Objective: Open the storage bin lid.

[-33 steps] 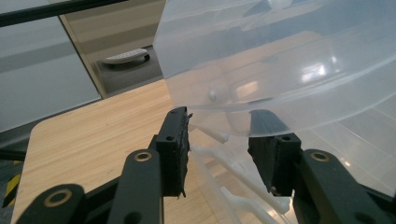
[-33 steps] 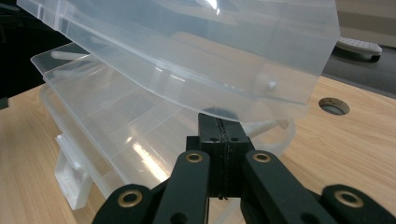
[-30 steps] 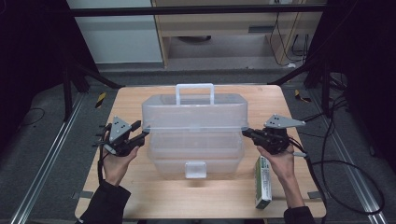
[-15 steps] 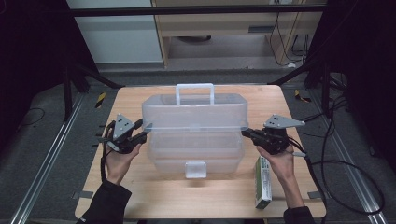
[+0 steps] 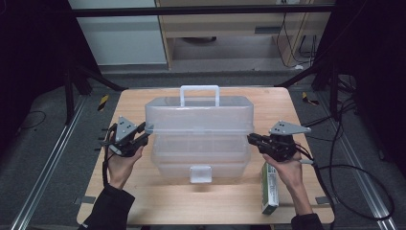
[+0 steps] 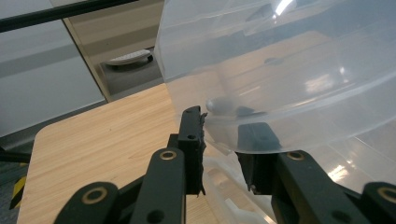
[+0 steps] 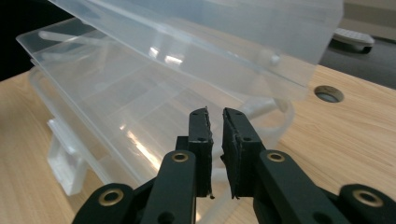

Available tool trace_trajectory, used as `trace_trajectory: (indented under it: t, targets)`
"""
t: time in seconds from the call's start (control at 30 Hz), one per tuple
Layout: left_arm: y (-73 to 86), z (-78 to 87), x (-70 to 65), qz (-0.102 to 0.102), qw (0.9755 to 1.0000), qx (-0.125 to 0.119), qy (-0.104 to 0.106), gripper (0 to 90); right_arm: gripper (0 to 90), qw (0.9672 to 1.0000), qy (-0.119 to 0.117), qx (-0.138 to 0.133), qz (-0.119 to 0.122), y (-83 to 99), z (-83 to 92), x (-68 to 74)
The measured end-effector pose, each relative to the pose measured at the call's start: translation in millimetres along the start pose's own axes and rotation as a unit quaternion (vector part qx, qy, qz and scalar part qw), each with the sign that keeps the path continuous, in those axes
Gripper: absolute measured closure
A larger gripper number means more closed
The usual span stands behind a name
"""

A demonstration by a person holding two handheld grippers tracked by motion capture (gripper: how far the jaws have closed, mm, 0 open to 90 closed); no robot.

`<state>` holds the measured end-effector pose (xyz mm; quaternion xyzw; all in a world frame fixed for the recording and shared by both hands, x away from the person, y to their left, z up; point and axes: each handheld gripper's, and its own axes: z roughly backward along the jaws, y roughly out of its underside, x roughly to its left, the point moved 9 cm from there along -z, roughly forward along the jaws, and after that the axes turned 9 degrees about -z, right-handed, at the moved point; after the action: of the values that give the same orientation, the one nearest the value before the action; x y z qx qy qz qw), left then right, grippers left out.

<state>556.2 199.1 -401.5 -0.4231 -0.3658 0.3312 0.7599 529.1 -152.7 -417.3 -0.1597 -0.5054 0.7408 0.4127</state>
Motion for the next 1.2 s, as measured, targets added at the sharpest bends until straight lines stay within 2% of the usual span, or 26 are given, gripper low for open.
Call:
trace_trajectory:
  t: [0.1, 0.3, 0.57, 0.97, 1.07, 1.2]
  targets:
    - [-1.6, -0.4, 0.9, 0.005, 1.0, 0.001, 0.001, 71.6, 77.1, 0.9999, 0.007, 0.012, -0.009, 7.7, 2.9, -4.3]
    - [-3.6, -1.0, 2.8, 0.002, 1.0, 0.006, 0.003, 71.8, 74.1, 0.9988, 0.021, 0.038, -0.024, 26.5, -0.7, -13.9]
    - [-6.7, -2.1, 4.7, 0.009, 0.9999, 0.007, 0.005, 71.9, 74.0, 0.9974, 0.021, 0.063, -0.027, 39.5, -12.0, -13.8]
    - [-12.3, -5.4, 9.5, 0.022, 0.9997, 0.005, 0.005, 72.7, 74.5, 0.9967, 0.014, 0.075, -0.027, 44.1, -16.8, -12.1]
    - [-15.5, -6.6, 11.7, 0.029, 0.9996, 0.003, 0.002, 73.0, 74.7, 0.9963, 0.008, 0.077, -0.038, 45.4, -18.0, -11.9]
    - [-19.5, -8.5, 14.8, 0.036, 0.9994, -0.001, 0.0, 73.5, 76.8, 0.9962, 0.006, 0.077, -0.039, 45.9, -19.0, -11.6]
